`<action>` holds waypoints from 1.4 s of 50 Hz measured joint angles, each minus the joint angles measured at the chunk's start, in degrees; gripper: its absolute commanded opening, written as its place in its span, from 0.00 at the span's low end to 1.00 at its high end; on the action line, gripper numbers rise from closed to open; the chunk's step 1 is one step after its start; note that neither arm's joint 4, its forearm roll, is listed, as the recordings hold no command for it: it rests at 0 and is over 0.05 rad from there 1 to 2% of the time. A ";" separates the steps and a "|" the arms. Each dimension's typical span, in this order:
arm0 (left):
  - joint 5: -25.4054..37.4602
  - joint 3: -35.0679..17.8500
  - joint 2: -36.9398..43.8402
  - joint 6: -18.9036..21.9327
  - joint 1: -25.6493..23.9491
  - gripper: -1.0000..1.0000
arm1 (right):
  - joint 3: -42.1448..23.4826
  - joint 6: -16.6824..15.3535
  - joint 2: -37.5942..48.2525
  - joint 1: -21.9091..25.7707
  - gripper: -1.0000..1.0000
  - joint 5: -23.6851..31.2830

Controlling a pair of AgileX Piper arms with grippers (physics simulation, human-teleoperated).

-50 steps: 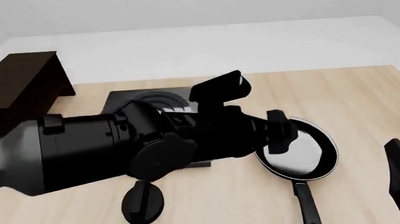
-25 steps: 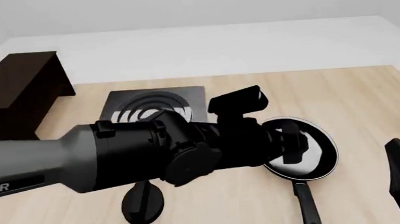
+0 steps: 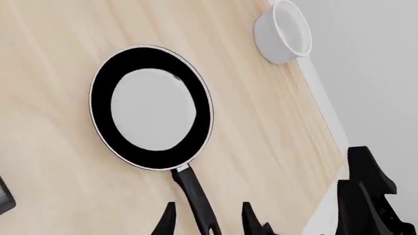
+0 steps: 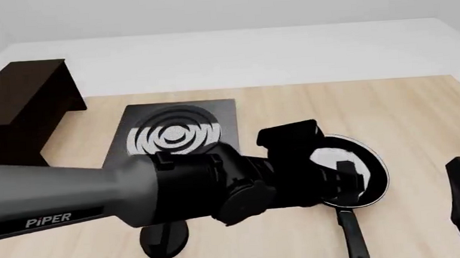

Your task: Put the frying pan on top of the cabinet.

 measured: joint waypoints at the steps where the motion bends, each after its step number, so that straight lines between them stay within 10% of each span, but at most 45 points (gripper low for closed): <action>1: -0.07 -0.06 0.27 -0.04 -0.04 1.00 | -0.25 0.04 0.00 -0.01 1.00 0.24; 70: -2.44 -3.60 11.29 -1.56 -2.61 1.00 | -0.92 1.53 0.00 -0.55 1.00 0.42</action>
